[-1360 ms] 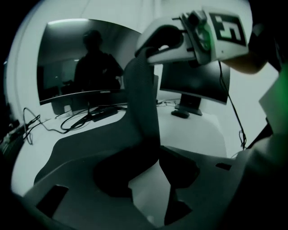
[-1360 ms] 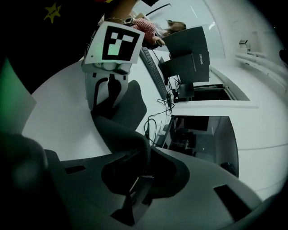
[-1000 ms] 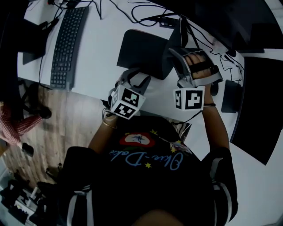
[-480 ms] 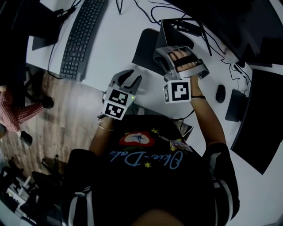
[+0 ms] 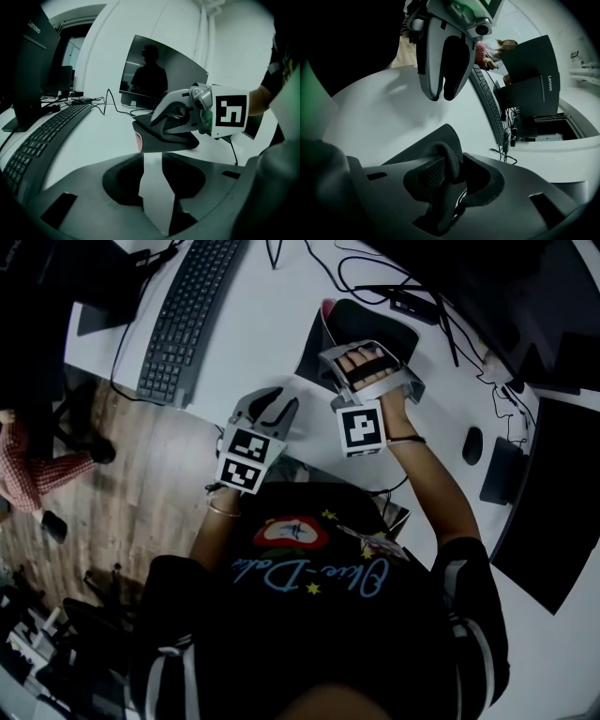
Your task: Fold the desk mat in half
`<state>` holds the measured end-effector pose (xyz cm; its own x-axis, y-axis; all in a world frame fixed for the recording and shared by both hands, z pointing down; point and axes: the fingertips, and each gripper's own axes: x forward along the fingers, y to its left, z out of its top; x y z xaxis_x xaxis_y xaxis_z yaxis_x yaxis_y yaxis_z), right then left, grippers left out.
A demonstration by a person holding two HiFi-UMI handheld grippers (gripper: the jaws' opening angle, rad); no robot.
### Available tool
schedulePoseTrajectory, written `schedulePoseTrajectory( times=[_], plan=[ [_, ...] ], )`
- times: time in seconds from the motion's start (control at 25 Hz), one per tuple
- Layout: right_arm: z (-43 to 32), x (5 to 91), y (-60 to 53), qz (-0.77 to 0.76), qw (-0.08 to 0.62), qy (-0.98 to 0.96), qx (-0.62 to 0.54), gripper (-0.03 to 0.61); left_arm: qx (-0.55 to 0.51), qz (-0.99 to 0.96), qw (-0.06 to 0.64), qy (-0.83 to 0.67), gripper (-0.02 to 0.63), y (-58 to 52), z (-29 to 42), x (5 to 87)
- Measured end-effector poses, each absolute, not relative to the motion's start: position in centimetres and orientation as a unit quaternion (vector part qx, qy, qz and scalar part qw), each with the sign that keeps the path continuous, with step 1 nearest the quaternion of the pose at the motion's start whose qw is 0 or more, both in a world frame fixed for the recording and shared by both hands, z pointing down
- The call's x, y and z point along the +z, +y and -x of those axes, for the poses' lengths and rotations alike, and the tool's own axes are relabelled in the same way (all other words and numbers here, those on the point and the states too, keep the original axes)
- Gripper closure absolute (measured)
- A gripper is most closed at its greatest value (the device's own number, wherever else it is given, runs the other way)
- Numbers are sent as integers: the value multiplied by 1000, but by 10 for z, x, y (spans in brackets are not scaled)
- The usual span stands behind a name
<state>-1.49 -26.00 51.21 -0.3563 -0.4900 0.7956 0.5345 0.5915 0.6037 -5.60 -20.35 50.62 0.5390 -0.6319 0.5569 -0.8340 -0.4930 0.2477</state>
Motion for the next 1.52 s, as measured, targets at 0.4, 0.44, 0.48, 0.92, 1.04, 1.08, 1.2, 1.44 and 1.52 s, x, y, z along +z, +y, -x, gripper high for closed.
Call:
schedulePoseTrajectory(
  times=[0.4, 0.44, 0.48, 0.92, 1.04, 1.08, 1.2, 1.44, 1.52],
  plan=[
    [20, 498, -267, -7, 565, -695, -444, 403, 190, -838, 247, -448, 499, -206, 67, 500],
    [21, 494, -269, -18, 561, -702, -439, 401, 189, -838, 248, -449, 499, -205, 68, 500],
    [22, 491, -271, -29, 557, -707, -434, 392, 188, -838, 247, -449, 499, -205, 68, 500],
    [1, 428, -276, -260, 394, -858, -201, 380, 156, -856, 221, -440, 512, -219, 66, 467],
    [-18, 406, -273, -333, 297, -891, -79, 380, 139, -868, 211, -426, 528, -225, 58, 450],
    [-25, 398, -271, -353, 262, -898, -40, 380, 134, -874, 209, -418, 542, -225, 55, 444],
    [-49, 376, -265, -405, 161, -899, 44, 402, 126, -895, 188, -385, 594, -226, 39, 424],
    [-102, 344, -238, -473, 28, -874, 103, 539, 110, -925, 142, -334, 598, -226, 1, 383],
    [-116, 336, -229, -491, 13, -865, 102, 558, 97, -934, 131, -317, 598, -228, -12, 371]
  ],
)
